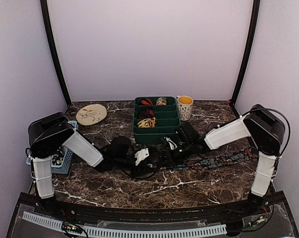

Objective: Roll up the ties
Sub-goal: Roll the tie at the center of the board.

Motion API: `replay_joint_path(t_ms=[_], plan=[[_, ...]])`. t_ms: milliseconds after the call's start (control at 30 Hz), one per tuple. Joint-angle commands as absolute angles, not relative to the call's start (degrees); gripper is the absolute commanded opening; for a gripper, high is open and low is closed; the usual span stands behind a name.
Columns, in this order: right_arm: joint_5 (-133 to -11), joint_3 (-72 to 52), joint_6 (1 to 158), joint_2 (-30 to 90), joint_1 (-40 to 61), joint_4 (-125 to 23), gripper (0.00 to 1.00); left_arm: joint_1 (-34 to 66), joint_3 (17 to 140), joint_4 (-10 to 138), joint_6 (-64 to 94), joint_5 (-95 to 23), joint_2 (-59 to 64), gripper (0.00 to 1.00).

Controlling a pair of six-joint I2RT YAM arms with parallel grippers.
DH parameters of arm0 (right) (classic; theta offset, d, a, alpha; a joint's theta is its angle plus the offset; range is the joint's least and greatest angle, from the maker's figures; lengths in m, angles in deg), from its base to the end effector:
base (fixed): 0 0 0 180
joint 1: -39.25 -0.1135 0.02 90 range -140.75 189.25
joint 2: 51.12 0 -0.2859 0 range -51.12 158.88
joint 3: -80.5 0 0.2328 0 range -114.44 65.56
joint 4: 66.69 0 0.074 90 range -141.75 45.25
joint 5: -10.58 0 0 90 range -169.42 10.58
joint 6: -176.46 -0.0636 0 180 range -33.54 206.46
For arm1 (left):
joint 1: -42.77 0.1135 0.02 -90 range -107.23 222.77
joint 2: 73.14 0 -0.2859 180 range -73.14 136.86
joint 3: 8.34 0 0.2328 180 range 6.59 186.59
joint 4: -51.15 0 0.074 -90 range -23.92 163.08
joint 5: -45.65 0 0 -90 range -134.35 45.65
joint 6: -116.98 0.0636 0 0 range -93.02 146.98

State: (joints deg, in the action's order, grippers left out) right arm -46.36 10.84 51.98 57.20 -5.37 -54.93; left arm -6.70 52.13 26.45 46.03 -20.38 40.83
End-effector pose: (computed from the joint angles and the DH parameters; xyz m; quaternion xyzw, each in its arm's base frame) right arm 0.2410 0.2865 0.1414 -0.1757 0.8900 0.4131 0.0798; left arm 0.2341 -0.3135 0.1240 0.5614 0.6364 -0.3031 0.4336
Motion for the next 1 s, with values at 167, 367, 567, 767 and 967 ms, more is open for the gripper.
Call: replay_joint_path(t_ms=[167, 367, 567, 767, 967], plan=[[-51.0, 12.6, 54.6, 60.4, -4.2, -50.6, 0.0, -4.9, 43.9, 23.0, 44.0, -19.2, 36.7, 0.53], [-51.8, 13.4, 55.3, 60.8, -4.3, -50.5, 0.0, -4.7, 40.4, 13.5, 41.2, -19.7, 37.5, 0.53], [-51.9, 13.9, 55.5, 61.1, -4.3, -50.8, 0.0, -4.7, 42.0, 10.1, 39.4, -17.4, 39.4, 0.51], [-51.7, 13.9, 55.5, 61.6, -4.3, -51.0, 0.0, -6.8, 44.8, 9.3, 39.2, -17.4, 40.0, 0.4], [-51.2, 13.7, 55.6, 61.7, -4.3, -51.3, 0.0, -8.9, 49.8, 11.7, 39.7, -16.8, 42.1, 0.32]])
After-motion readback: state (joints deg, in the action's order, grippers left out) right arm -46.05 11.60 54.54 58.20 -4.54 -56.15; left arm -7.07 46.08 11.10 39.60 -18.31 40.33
